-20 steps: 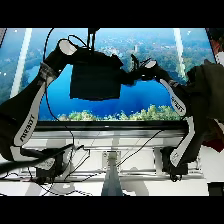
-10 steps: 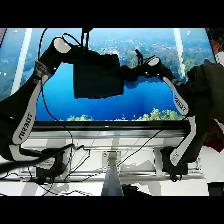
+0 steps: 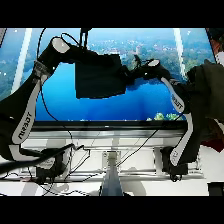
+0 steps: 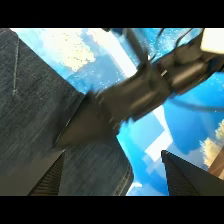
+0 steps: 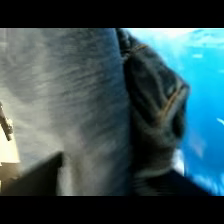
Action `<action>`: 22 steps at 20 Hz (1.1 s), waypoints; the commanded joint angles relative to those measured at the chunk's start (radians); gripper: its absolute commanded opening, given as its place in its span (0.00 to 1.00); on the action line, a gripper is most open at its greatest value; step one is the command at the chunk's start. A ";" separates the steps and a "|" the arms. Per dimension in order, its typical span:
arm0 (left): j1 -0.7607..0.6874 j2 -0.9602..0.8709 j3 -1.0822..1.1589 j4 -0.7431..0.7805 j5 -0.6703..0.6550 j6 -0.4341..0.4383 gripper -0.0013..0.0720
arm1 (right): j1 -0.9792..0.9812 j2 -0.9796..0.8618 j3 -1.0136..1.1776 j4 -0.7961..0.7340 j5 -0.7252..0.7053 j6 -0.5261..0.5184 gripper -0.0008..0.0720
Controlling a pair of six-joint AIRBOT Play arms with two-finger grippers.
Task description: Fold the clothes and pants, and hang the long-sleeved shirts on hangers.
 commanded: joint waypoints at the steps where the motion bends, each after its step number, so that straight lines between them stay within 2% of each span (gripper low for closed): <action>1: 0.000 0.002 0.000 0.026 0.000 0.000 0.98 | 0.076 -0.012 0.015 0.095 -0.142 -0.056 0.06; 4: 0.019 0.018 0.000 0.133 -0.001 0.000 0.96 | 0.070 0.016 0.077 0.055 -0.161 -0.106 0.07; 9: 0.131 0.133 0.000 0.172 0.000 0.000 0.94 | -0.016 0.240 0.185 -0.245 -0.166 -0.072 0.06; 12: 0.192 0.185 0.000 0.171 0.000 0.000 0.94 | -0.097 0.428 0.206 -0.421 -0.164 0.039 0.07; 14: 0.218 0.192 0.000 0.172 0.000 0.000 0.94 | -0.171 0.553 0.206 -0.537 -0.145 0.149 0.07; 19: 0.233 0.179 0.000 0.171 0.000 0.000 0.94 | -0.430 0.845 0.206 -0.826 0.040 0.408 0.07; 22: 0.233 0.174 0.000 0.171 0.000 0.000 0.94 | -0.617 1.008 0.206 -0.986 0.128 0.468 0.07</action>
